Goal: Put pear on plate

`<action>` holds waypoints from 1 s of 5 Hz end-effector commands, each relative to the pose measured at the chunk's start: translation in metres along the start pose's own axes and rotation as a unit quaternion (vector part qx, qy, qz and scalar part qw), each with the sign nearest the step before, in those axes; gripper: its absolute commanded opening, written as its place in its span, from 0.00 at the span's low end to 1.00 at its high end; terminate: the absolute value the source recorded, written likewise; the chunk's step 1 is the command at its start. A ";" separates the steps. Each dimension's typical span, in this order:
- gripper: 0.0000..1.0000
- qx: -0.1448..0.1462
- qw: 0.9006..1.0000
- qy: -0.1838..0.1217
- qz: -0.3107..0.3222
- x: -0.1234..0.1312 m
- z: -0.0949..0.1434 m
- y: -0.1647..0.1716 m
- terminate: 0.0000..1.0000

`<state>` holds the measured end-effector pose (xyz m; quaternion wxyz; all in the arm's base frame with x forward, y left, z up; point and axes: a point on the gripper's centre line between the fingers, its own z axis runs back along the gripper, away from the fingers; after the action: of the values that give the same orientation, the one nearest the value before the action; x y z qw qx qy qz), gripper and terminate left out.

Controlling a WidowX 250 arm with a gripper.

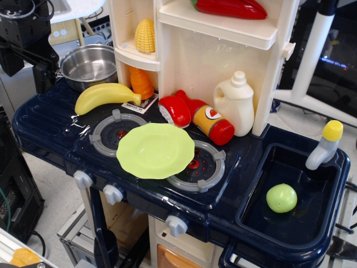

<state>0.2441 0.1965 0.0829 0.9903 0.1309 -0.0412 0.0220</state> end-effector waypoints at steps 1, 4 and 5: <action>1.00 0.000 1.000 0.000 0.000 0.000 0.000 0.000 0.00; 1.00 0.083 0.987 0.020 0.134 0.012 0.111 -0.127 0.00; 1.00 0.062 0.972 0.032 0.224 0.018 0.107 -0.179 0.00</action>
<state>0.2557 -0.0206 0.1205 0.9479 0.1793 -0.0157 0.2627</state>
